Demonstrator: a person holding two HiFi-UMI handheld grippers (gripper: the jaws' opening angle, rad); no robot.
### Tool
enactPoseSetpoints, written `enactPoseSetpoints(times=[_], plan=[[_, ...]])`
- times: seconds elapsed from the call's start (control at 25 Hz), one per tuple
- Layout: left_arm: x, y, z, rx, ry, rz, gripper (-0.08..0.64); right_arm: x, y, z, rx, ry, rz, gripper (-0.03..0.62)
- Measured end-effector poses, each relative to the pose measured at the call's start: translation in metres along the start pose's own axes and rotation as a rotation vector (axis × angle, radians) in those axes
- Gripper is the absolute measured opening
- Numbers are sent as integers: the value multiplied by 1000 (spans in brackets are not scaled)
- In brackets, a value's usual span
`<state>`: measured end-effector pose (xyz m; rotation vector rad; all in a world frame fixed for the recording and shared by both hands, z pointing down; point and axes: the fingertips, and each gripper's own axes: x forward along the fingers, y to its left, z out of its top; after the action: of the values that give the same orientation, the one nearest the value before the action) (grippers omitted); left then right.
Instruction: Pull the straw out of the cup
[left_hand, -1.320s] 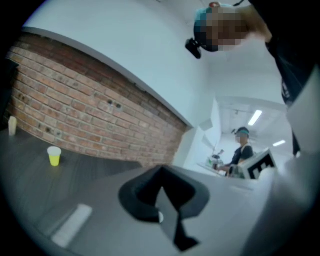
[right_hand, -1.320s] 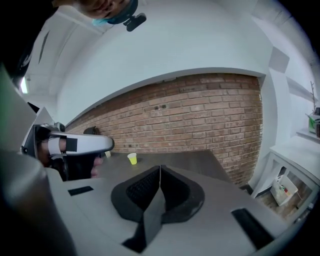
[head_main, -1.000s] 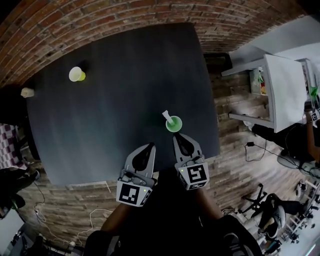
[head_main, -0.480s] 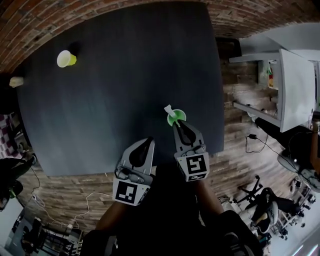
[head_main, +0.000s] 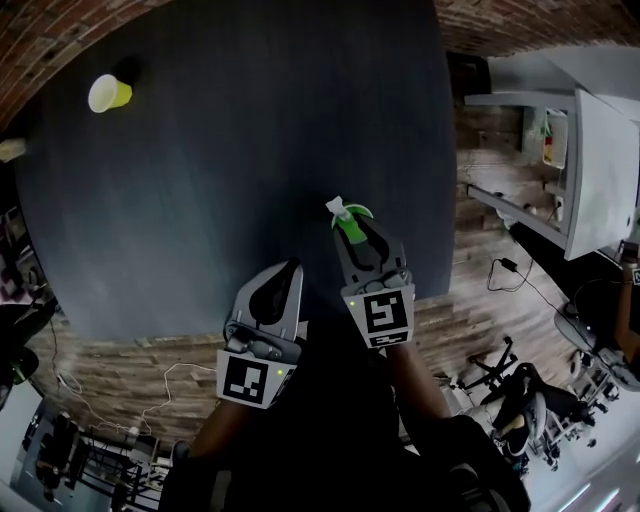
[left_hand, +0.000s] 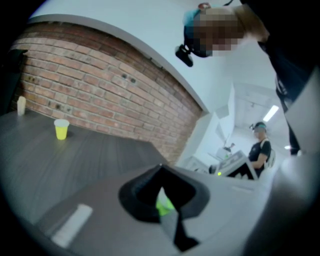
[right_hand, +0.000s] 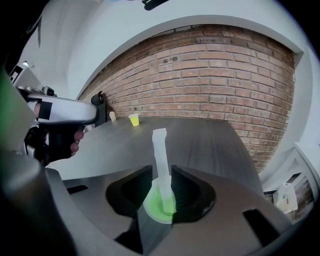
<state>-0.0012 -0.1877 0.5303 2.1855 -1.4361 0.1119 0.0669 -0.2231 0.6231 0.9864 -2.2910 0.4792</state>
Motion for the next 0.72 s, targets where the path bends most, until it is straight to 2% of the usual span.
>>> enactPoseSetpoints(times=[0.72], plan=[[4,0,-10,-51,4,41,3,18,-2,-7,-81,40,12,86]])
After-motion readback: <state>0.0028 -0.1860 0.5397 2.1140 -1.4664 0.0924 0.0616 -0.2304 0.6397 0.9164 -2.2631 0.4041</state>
